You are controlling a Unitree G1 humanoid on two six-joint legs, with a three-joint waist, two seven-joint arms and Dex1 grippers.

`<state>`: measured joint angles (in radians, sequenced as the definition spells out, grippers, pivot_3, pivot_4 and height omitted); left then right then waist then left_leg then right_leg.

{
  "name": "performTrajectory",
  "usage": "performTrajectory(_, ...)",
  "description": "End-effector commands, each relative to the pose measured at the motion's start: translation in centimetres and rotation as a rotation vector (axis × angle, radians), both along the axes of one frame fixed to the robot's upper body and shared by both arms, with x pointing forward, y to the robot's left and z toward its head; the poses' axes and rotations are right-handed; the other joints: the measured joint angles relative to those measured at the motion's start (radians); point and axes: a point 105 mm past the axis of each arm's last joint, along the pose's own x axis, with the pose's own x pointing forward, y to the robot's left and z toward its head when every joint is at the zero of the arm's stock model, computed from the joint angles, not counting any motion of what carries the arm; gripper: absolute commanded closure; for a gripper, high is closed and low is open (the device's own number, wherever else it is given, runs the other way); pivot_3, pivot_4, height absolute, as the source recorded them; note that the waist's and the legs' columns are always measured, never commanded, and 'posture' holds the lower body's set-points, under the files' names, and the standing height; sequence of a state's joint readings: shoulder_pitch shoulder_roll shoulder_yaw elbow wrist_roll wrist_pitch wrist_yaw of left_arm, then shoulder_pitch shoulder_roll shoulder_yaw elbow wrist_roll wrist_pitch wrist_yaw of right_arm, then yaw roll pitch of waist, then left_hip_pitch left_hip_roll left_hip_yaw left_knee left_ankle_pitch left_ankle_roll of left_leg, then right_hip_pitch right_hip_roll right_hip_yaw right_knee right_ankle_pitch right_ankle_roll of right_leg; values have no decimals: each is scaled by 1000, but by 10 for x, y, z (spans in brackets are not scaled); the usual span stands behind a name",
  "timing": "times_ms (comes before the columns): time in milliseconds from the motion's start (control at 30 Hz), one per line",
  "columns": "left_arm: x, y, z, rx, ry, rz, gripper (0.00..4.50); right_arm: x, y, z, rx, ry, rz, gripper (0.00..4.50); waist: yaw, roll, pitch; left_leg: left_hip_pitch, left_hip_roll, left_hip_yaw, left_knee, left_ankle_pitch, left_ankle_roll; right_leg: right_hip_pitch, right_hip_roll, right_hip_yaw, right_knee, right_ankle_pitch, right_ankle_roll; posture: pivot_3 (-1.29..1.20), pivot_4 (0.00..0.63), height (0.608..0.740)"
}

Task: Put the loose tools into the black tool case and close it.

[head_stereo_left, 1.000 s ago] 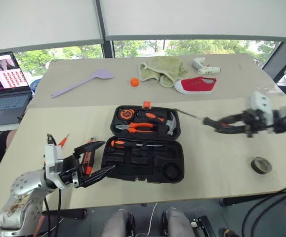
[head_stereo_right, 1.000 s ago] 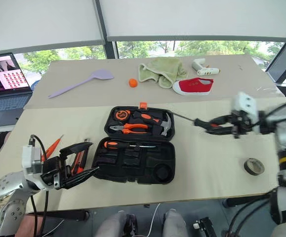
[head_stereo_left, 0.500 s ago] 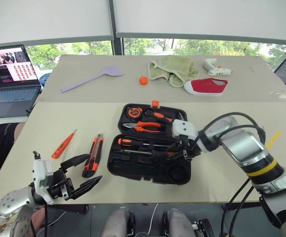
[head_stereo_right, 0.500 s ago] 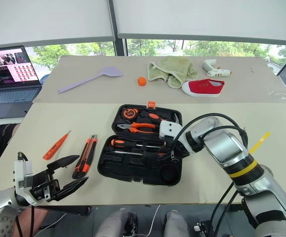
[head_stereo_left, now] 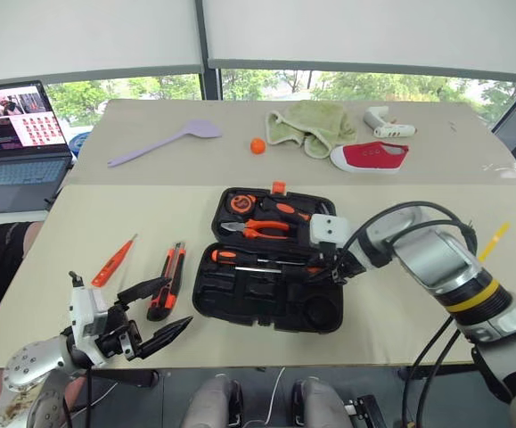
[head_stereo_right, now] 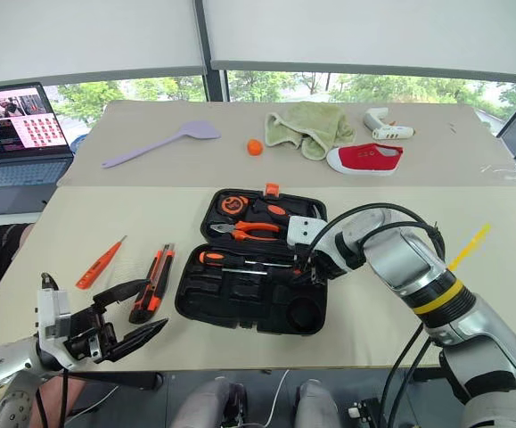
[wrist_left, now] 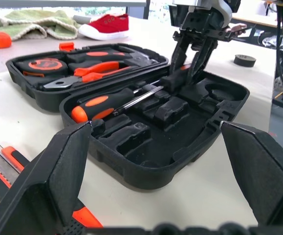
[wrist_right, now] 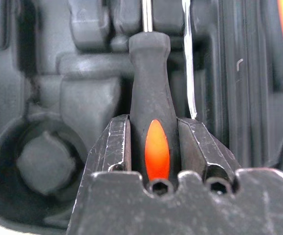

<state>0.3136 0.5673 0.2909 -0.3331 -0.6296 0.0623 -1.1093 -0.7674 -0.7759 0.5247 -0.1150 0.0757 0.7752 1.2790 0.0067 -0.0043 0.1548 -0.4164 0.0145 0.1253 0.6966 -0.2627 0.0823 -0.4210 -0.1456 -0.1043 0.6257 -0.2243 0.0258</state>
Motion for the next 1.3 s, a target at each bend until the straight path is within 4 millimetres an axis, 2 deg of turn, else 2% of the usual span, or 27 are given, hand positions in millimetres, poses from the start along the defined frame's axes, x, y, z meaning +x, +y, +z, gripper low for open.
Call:
performTrajectory(33,-1,-4,8,6,-50,-10,0,1,-4,2,-24,-3,-3,2965,-1,0,0,0,0,0,0,1,2,0,0,0,0,0,0,0,150,740)
performTrajectory(67,-1,-4,8,6,-50,-9,0,1,-4,3,-25,-2,5,2458,-1,0,0,0,0,0,0,1,2,0,0,0,0,0,0,0,150,740)
performTrajectory(100,-1,-4,8,6,-51,-7,0,0,-2,5,-12,-7,25,2275,0,0,0,0,0,0,0,1,2,0,0,0,0,0,0,0,150,740)
performTrajectory(167,-1,-4,8,6,-52,-4,0,1,3,10,29,-32,37,1582,0,0,0,0,0,0,0,1,1,0,0,0,0,0,0,0,150,740)
performTrajectory(233,-1,-4,8,4,-53,2,0,0,10,32,131,-48,88,947,-2,-1,0,0,0,-1,0,0,1,0,0,0,0,0,0,0,150,740)
performTrajectory(300,-1,-3,8,4,-51,6,0,-4,7,48,193,-45,130,947,-8,-1,0,0,1,0,0,1,1,0,0,0,0,0,0,0,150,740)
performTrajectory(433,-2,-2,8,7,-49,11,0,-9,-1,54,234,-32,164,947,-9,-1,1,-1,1,0,-2,1,1,1,0,0,0,0,-1,0,150,740)
performTrajectory(567,-1,0,8,12,-55,23,0,-6,11,50,357,-29,163,2036,-9,-2,1,-1,1,0,-1,1,2,1,0,0,0,0,-1,0,150,740)
performTrajectory(667,-2,-2,9,12,-57,25,0,-1,26,31,405,-46,172,3046,-10,-2,1,-1,1,0,-2,1,1,1,0,0,0,0,-1,0,150,740)
performTrajectory(800,-3,-2,9,15,-54,34,0,3,29,10,375,-47,179,4442,-12,-2,1,-1,0,2,-2,2,1,1,0,1,1,0,-1,0,150,740)
performTrajectory(1133,-6,3,8,37,-20,70,0,7,33,-19,309,-10,157,4479,-19,-2,0,0,0,1,-1,2,1,1,1,0,1,0,-1,0,150,740)
performTrajectory(1300,-9,20,7,46,-2,157,0,2,43,-19,339,-18,174,4479,-24,-3,0,1,1,1,-2,2,1,1,1,0,1,-1,-1,0,150,740)
